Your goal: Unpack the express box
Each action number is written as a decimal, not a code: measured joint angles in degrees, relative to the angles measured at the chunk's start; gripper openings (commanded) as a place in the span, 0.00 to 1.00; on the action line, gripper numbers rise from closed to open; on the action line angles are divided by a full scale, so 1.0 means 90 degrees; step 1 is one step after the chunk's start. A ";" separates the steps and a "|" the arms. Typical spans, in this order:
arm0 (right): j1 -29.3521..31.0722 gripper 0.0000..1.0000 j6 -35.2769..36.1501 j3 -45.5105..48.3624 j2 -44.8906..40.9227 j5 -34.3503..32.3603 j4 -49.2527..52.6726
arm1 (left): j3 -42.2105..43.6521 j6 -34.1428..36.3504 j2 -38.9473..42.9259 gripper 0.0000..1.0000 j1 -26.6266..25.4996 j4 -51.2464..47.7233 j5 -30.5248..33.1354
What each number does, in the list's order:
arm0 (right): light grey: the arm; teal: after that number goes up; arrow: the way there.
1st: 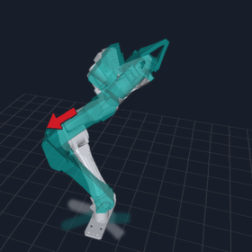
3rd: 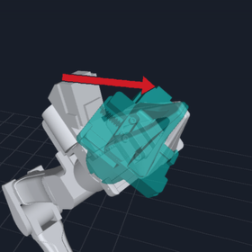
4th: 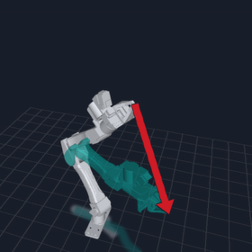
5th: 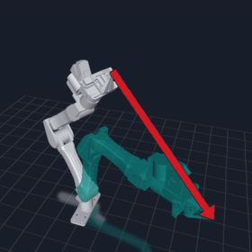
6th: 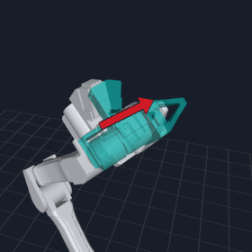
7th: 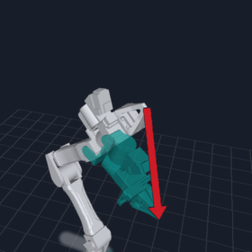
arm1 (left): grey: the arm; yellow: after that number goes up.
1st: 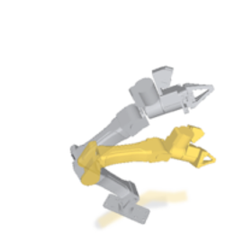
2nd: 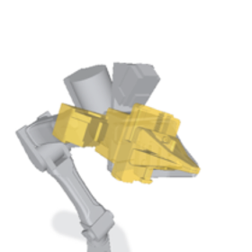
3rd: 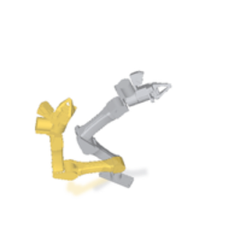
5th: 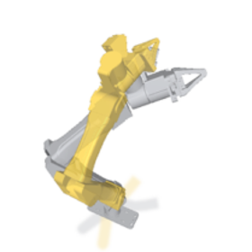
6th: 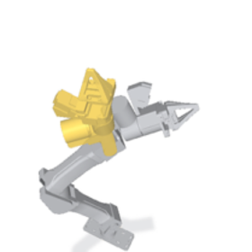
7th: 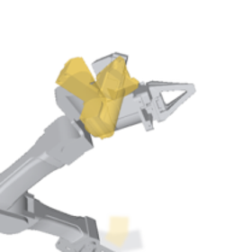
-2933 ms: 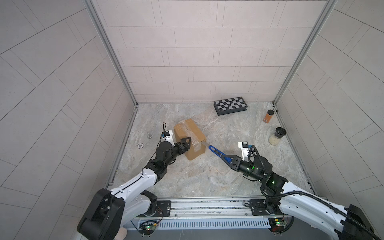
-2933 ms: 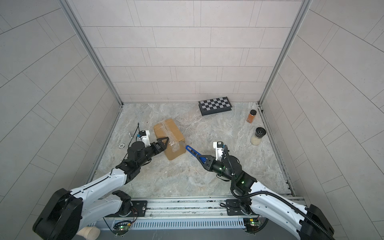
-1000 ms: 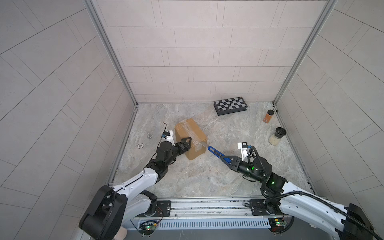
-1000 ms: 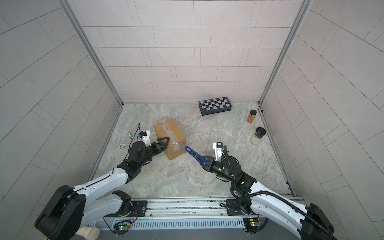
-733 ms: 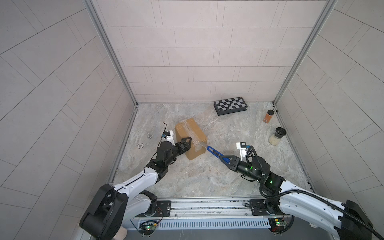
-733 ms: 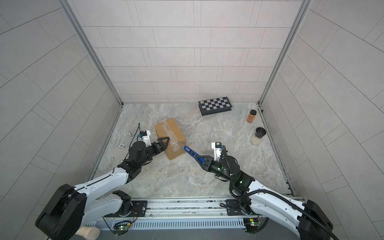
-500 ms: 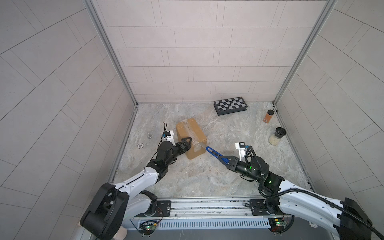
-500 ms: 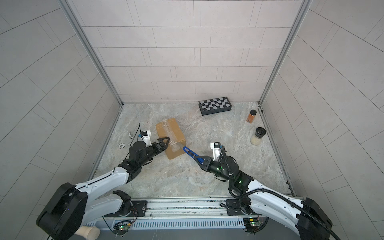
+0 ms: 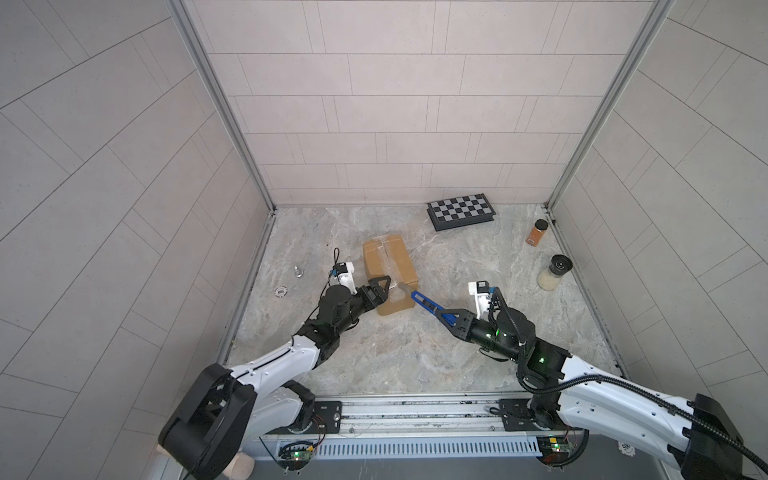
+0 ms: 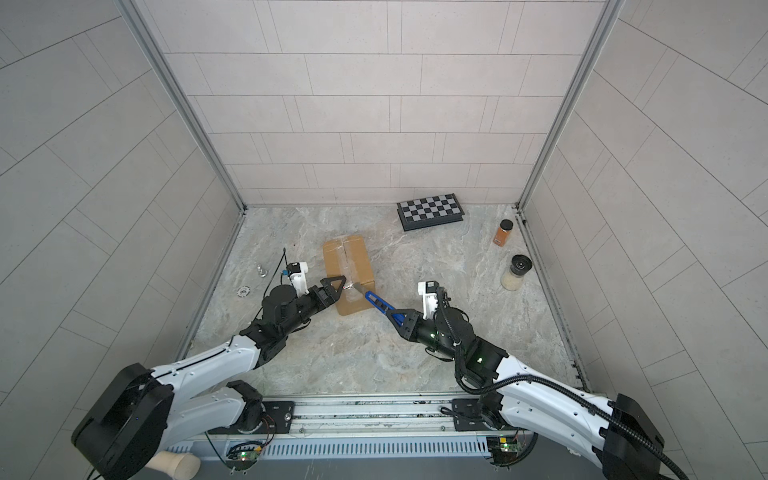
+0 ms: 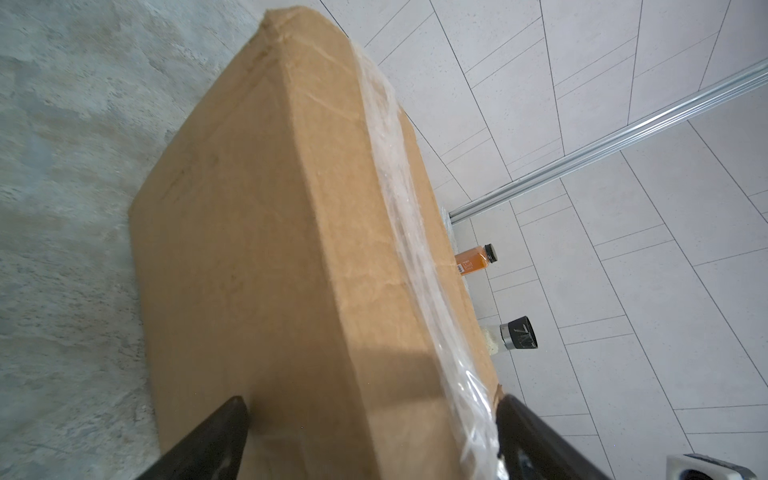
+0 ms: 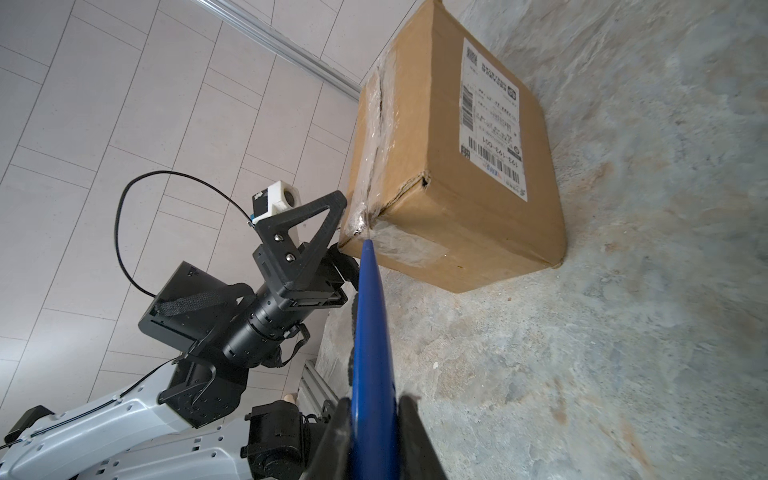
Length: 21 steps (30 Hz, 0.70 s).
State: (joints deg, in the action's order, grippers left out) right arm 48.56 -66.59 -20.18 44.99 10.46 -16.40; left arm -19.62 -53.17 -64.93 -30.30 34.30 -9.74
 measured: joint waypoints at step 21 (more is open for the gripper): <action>0.0034 0.00 -0.0347 -0.0211 0.0250 -0.0092 -0.0102 | 0.0066 -0.0357 -0.0308 0.96 -0.0415 0.0549 0.0328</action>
State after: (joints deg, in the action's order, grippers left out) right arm 48.86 -69.71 -22.09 47.24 9.63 -17.32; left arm -19.03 -56.38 -67.70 -34.04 39.24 -6.79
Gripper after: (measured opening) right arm 0.185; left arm 0.961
